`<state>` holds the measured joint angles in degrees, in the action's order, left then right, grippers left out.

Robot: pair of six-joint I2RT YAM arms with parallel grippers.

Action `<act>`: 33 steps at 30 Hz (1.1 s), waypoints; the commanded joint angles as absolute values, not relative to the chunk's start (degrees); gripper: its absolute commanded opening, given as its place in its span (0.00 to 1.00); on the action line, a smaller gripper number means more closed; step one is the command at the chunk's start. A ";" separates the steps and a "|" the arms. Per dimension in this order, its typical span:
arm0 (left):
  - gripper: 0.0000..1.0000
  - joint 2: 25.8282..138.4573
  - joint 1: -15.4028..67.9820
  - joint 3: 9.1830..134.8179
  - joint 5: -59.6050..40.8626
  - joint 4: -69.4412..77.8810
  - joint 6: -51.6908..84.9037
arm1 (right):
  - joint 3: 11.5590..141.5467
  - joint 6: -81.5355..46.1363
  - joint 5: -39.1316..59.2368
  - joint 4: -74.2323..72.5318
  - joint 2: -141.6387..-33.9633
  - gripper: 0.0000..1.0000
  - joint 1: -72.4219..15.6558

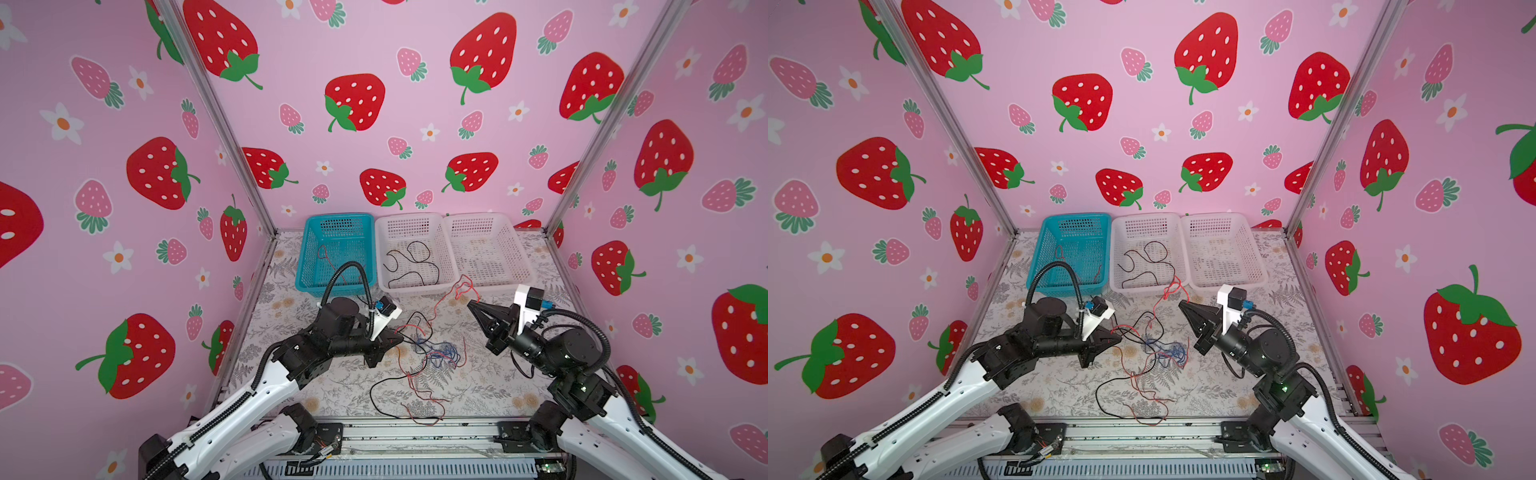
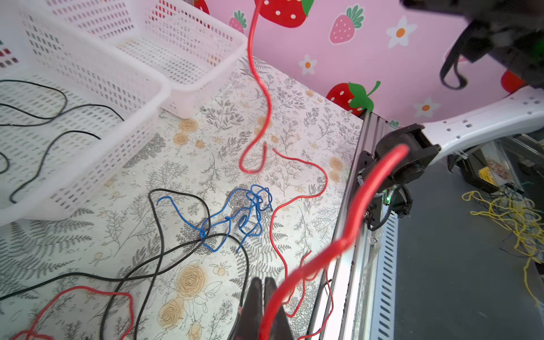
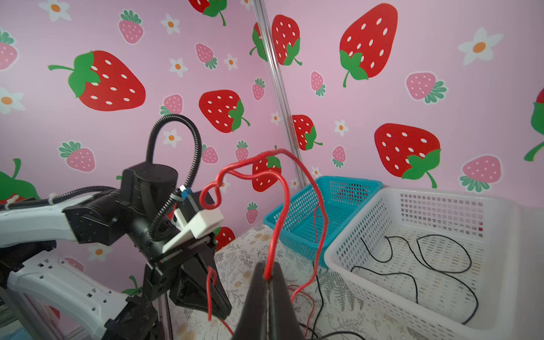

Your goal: Untangle the cables

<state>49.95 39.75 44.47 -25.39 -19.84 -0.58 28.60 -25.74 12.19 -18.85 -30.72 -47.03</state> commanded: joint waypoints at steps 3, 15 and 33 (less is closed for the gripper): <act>0.00 46.83 38.90 49.03 -18.41 -20.28 -0.12 | 24.12 -26.81 9.08 -18.54 -26.99 0.00 -47.23; 0.00 44.55 34.37 60.46 -20.15 -21.43 6.04 | 16.77 -24.33 4.39 -16.25 -23.62 0.00 -47.15; 0.00 33.60 33.84 54.41 6.86 -33.73 -0.84 | 26.77 -24.17 -6.56 -3.19 -21.20 0.00 -47.17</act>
<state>36.95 34.11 56.69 1.41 -31.88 -0.19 25.08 -23.94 -2.09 -5.72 -21.17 -47.03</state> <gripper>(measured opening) 0.056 0.046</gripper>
